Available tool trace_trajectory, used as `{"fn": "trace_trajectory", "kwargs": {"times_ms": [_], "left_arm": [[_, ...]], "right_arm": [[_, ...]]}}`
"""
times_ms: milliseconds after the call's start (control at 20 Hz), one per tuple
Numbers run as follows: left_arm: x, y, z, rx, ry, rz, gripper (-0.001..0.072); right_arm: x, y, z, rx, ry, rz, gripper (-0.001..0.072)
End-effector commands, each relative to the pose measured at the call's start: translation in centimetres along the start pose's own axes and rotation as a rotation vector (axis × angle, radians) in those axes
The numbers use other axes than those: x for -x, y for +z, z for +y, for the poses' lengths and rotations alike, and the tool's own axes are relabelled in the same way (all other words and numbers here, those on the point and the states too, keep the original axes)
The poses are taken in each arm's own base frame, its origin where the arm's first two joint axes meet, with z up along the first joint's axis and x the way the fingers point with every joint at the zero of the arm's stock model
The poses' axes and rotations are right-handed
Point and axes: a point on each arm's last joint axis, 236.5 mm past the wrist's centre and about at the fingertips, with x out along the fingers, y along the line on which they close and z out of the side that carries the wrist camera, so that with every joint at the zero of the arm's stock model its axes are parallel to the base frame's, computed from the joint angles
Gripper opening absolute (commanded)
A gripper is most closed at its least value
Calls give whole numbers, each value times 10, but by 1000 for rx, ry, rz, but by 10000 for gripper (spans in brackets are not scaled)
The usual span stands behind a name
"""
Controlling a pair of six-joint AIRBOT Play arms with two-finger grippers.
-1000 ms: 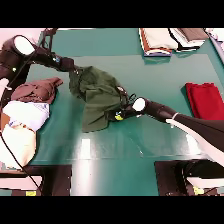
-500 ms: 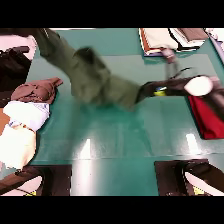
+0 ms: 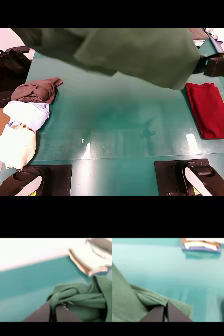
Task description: Fold the shirts.
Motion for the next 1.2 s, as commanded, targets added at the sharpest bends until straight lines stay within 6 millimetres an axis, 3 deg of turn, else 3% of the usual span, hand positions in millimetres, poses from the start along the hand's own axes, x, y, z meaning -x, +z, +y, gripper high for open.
{"fn": "trace_trajectory", "kwargs": {"times_ms": [0,150,200,300,350,400,450,600,750,850,950,1150], "left_arm": [[-59,-106,2,89,-38,242,30],[-103,-227,14,129,-18,449,30],[-110,-258,17,132,-9,485,31],[-114,-299,21,148,8,539,30],[-114,-308,21,152,9,553,31],[-114,-309,21,153,9,557,31],[-114,-309,21,152,10,553,31],[-114,-308,21,153,9,554,30],[-114,-308,21,153,8,554,31],[-114,-308,21,153,9,553,31],[-114,-307,21,153,9,552,31],[-114,-307,20,158,7,550,31]], "right_arm": [[-29,-55,13,26,44,147,17],[-74,-106,3,15,27,268,17],[-86,-116,-4,21,6,290,17],[-104,-130,-12,23,-14,332,20],[-110,-134,-15,6,-17,356,96],[-116,-135,-20,-41,-28,378,334],[-120,-135,-28,-79,-47,402,471],[-117,-158,-55,-148,-93,555,479],[-110,-213,-61,-207,-28,748,479],[-106,-255,-60,-330,15,843,497],[-105,-283,-62,-474,28,881,533],[-111,-301,-57,-706,75,850,531]]}}
